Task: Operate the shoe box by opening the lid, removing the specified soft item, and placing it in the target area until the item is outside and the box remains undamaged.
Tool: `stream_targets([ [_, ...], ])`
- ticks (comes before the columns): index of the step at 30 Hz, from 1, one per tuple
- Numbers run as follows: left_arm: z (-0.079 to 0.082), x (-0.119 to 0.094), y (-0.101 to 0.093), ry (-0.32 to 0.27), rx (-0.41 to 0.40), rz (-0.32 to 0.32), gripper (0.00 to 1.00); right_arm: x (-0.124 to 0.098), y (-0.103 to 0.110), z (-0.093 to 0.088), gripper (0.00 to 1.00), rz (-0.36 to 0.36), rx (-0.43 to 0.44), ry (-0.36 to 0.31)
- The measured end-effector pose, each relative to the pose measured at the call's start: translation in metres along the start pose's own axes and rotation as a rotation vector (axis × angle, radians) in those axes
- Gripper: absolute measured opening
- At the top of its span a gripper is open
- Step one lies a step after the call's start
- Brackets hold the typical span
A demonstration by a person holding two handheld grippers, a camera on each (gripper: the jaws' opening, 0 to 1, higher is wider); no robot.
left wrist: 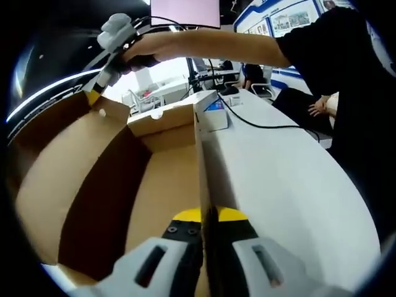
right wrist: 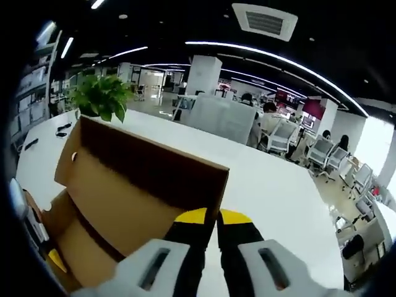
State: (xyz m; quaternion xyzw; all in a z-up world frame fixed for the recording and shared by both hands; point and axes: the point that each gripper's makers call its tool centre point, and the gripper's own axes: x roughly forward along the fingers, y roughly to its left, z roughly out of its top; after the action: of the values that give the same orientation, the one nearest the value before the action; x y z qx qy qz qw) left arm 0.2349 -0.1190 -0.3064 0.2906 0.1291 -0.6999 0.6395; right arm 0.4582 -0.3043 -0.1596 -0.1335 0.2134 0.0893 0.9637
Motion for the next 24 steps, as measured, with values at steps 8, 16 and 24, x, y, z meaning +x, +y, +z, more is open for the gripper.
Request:
stream_targets([
  [8,0.0,0.001,0.0,0.003,-0.01,-0.01,0.03,-0.008,0.003,0.0,0.04,-0.023,-0.021,-0.001],
  [16,0.0,-0.001,-0.005,0.008,-0.024,-0.017,0.03,-0.018,0.001,0.003,0.03,-0.044,-0.007,-0.028],
  [24,-0.001,-0.002,-0.006,0.016,-0.047,-0.02,0.03,-0.03,0.006,0.004,0.03,-0.051,-0.015,-0.041],
])
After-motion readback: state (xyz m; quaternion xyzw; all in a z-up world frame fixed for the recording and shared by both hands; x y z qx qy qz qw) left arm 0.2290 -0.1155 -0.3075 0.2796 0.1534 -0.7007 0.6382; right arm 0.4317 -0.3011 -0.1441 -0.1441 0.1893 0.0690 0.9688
